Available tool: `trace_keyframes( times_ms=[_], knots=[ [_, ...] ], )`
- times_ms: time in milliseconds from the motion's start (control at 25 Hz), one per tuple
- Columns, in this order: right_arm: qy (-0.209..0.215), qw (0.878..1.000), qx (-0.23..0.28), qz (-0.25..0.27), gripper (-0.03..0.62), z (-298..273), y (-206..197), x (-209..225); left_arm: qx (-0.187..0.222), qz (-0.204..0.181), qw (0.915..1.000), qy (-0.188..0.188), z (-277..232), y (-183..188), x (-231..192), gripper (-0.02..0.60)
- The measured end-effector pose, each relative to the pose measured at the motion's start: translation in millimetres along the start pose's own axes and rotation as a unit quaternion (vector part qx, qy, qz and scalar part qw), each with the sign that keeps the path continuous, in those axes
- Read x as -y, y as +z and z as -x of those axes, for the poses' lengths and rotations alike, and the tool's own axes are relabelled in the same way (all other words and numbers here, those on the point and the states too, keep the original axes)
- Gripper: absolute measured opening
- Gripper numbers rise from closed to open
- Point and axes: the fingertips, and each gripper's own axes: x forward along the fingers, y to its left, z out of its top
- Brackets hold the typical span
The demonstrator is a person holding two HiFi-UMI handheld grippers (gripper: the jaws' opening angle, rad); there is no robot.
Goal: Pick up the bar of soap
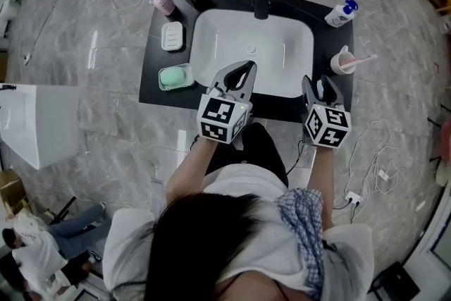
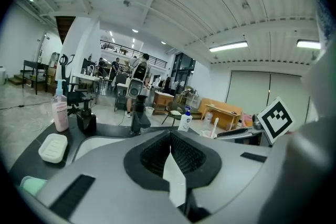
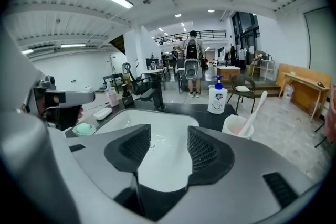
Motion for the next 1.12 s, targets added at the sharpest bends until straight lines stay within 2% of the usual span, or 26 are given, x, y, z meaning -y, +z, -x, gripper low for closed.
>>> trace_keyframes(
  times_ms=[120,320,440,680,840,1120],
  knots=[
    [-0.007,1.0,0.009,0.026,0.157,-5.3,9.3,-22.0,0.006,0.001,0.9997,0.024,19.1,2.2,-17.7,0.011],
    [0.027,0.999,0.021,0.028,0.113,-16.0,20.9,-71.4,0.024,0.004,0.9982,0.054,49.5,11.2,-46.5,0.011],
    [0.035,0.998,0.033,0.037,0.04,-20.7,27.2,-103.6,0.041,0.003,0.9965,0.073,66.0,15.8,-58.1,0.011],
    [0.074,0.996,0.037,0.046,0.017,-27.1,32.9,-169.5,0.044,0.003,0.9951,0.089,84.7,13.1,-73.0,0.011],
    [0.108,0.991,0.033,0.072,0.017,-31.1,35.0,-213.6,0.044,0.008,0.9945,0.095,95.0,11.4,-83.7,0.011],
    [0.129,0.987,0.03,0.088,0.015,-34.4,36.7,-245.0,0.035,0.008,0.9941,0.102,104.9,5.7,-96.2,0.011]
  ],
)
